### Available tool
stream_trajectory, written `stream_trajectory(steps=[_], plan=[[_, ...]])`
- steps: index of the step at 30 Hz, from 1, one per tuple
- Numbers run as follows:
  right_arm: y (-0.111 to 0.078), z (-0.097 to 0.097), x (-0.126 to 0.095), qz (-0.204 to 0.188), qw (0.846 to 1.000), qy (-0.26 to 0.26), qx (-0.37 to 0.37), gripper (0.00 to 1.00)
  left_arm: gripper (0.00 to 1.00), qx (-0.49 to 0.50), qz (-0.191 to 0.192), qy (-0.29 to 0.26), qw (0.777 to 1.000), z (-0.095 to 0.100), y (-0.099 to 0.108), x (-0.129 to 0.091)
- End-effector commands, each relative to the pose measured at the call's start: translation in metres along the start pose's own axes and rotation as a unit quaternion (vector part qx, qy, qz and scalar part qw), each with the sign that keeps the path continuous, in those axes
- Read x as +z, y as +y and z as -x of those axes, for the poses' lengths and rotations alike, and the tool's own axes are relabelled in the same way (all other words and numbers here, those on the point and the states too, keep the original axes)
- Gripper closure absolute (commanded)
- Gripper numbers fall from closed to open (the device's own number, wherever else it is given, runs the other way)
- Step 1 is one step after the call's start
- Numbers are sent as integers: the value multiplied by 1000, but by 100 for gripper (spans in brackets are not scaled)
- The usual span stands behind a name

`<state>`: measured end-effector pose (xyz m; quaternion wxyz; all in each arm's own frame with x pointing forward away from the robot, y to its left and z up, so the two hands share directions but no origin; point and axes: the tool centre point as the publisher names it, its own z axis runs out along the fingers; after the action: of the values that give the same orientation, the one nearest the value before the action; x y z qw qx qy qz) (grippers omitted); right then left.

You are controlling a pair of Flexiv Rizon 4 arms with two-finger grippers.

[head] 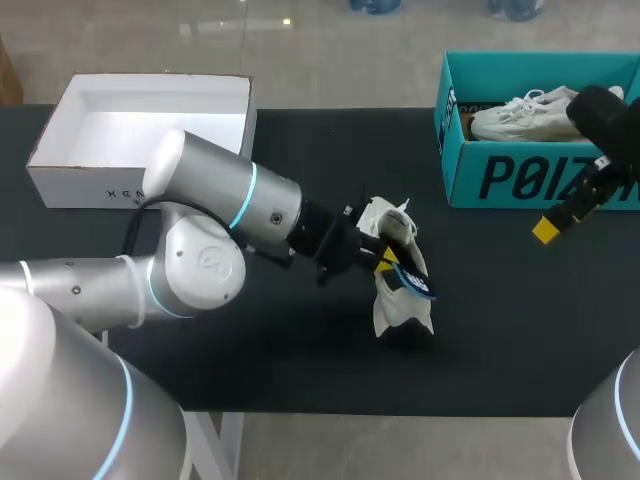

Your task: Take the shoe out of the shoebox, open the shoe tongue, remove and reinsert the insole, then place the shoe into the shoebox

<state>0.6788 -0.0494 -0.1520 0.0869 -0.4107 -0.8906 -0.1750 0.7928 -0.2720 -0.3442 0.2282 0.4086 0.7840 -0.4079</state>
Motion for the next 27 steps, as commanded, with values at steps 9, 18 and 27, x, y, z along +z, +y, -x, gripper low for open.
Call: stream_trajectory(steps=[9,18,27], plan=[[1,1,0,-2,1000,0,1,0,88,9,-12,-15,1000,-1,-20,-13],[1,1,0,-2,1000,0,1,0,92,11,-25,-2,1000,-3,-30,4],[1,1,0,-2,1000,0,1,0,100,27,-2,9,1000,4,-19,8]])
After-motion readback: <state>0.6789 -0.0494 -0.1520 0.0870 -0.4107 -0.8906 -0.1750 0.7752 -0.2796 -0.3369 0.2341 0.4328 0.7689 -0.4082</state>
